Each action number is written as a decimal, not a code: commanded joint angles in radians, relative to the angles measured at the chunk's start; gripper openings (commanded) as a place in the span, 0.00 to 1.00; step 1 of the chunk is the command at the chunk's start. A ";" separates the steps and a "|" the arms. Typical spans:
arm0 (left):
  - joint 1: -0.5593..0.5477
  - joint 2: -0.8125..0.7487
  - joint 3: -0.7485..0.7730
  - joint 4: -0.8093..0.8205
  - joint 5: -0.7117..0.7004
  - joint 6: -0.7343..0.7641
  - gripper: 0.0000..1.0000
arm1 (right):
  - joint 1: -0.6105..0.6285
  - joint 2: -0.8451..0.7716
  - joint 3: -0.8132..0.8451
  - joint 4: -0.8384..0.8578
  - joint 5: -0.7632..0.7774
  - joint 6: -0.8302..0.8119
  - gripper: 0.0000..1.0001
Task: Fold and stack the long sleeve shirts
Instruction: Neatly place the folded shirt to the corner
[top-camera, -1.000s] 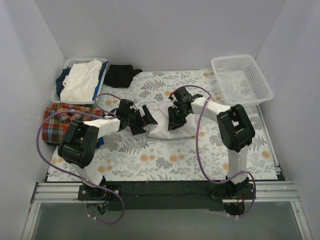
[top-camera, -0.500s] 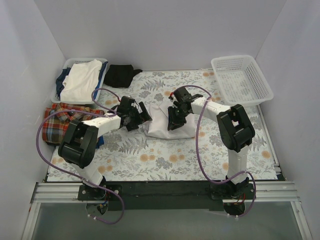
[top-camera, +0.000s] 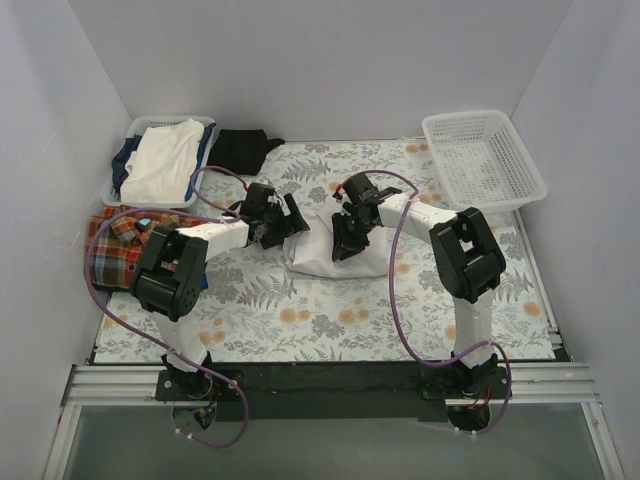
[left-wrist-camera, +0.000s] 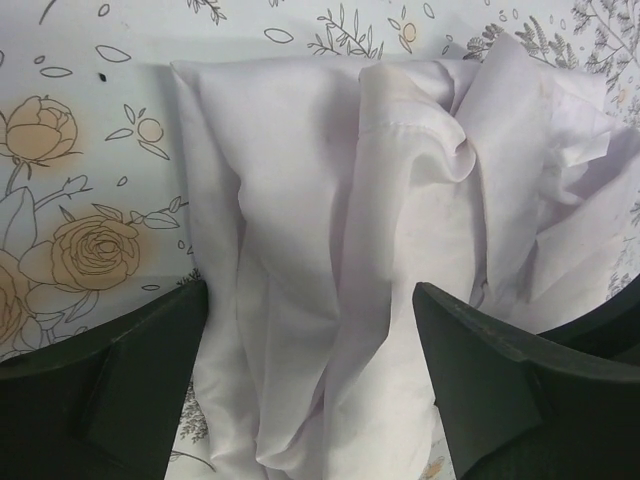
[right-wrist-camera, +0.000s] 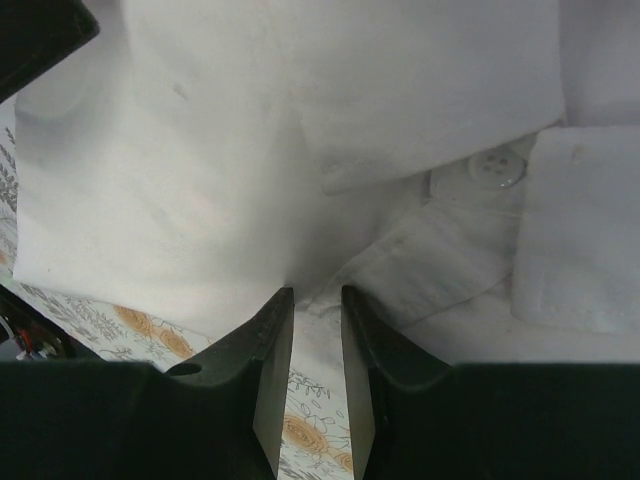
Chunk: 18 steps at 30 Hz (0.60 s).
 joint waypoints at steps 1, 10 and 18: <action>0.003 0.040 -0.077 -0.097 -0.011 0.031 0.78 | 0.029 0.029 0.061 -0.011 -0.019 -0.021 0.34; 0.003 0.039 -0.104 -0.116 -0.019 0.051 0.26 | 0.029 0.042 0.113 -0.020 -0.008 -0.018 0.34; 0.003 0.043 0.027 -0.219 -0.065 0.167 0.00 | 0.027 0.000 0.127 -0.044 0.070 -0.030 0.43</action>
